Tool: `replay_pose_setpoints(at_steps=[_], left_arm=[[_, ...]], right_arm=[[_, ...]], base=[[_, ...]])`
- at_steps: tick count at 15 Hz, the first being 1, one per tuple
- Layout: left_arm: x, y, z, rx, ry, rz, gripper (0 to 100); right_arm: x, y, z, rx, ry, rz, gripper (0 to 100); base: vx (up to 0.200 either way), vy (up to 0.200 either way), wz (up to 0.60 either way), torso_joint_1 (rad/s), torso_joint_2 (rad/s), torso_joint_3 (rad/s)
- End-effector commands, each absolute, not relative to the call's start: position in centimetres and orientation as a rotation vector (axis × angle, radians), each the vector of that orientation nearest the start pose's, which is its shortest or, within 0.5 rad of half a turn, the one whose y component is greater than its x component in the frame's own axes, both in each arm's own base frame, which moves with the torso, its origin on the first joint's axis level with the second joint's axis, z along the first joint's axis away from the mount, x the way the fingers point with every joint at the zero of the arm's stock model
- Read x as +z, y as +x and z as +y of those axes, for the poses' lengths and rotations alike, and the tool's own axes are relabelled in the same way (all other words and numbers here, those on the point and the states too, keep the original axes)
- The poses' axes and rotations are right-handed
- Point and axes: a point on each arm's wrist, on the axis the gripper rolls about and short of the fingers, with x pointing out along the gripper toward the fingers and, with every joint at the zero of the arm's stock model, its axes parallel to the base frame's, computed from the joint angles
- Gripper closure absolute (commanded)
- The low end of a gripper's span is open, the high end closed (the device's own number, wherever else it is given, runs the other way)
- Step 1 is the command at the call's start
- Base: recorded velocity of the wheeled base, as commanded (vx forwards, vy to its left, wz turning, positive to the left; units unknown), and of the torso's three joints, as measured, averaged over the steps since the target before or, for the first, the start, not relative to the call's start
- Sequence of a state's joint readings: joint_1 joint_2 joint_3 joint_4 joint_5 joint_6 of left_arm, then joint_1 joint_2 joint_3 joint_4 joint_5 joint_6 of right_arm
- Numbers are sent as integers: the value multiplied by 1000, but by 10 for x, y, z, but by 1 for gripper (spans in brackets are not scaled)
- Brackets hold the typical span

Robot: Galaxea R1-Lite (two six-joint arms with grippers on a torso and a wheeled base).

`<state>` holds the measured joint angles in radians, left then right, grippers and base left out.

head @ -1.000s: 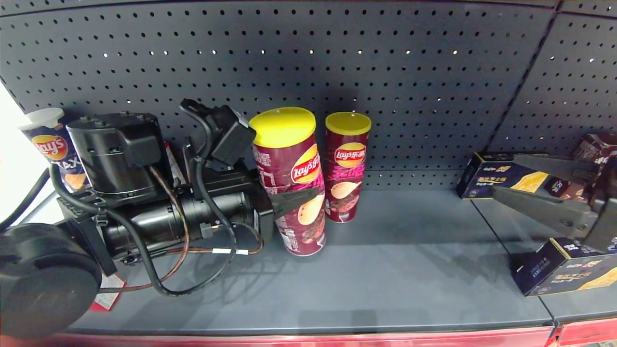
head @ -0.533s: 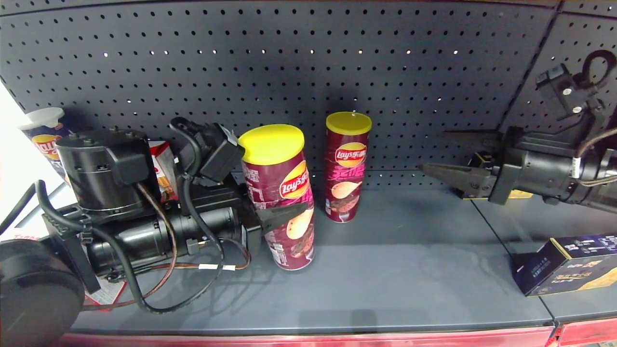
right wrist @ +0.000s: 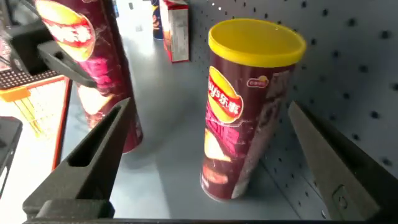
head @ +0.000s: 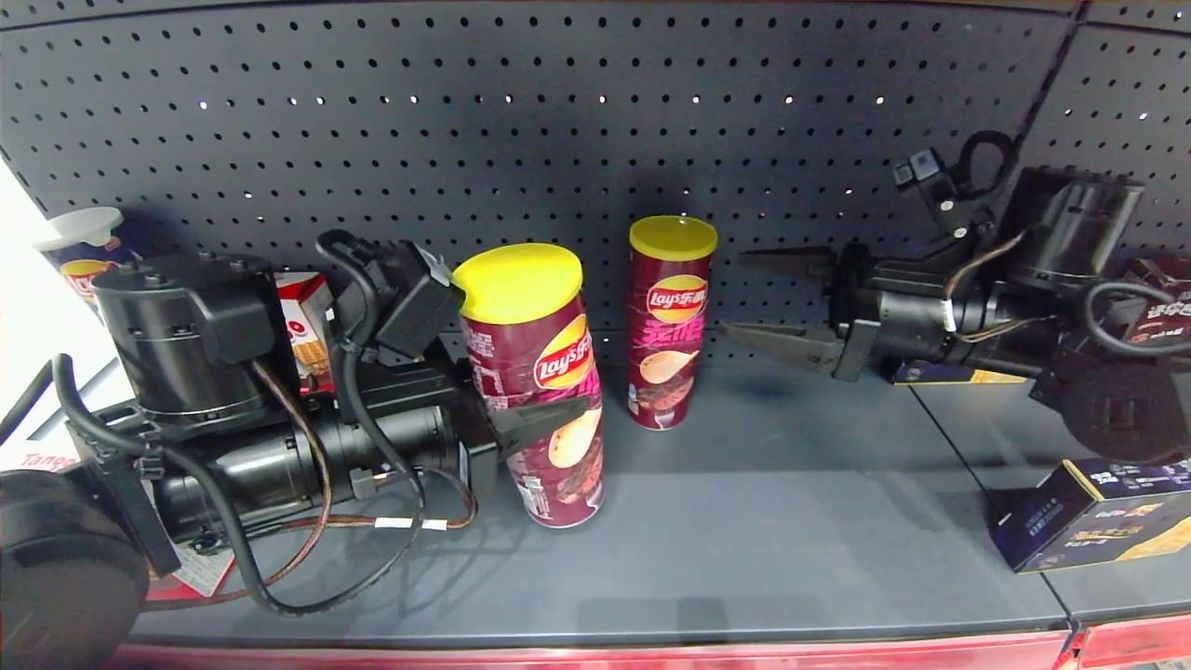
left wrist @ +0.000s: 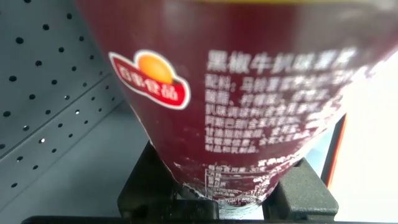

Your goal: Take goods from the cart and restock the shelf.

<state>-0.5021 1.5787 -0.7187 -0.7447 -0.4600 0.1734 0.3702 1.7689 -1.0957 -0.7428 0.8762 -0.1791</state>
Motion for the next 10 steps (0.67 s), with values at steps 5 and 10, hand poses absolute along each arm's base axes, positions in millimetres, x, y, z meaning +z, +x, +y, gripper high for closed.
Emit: replay_pose_setpoints(at_steps=[5, 10], left_arm=[[206, 235, -140, -967, 161, 34, 100], [208, 235, -140, -966, 160, 24, 100]], right_arm=[[221, 343, 156, 1255, -157, -123, 0], [198, 358, 164, 1262, -143, -69, 0]], base=[[0, 0, 0, 0, 0, 0], [0, 0, 0, 0, 0, 0]])
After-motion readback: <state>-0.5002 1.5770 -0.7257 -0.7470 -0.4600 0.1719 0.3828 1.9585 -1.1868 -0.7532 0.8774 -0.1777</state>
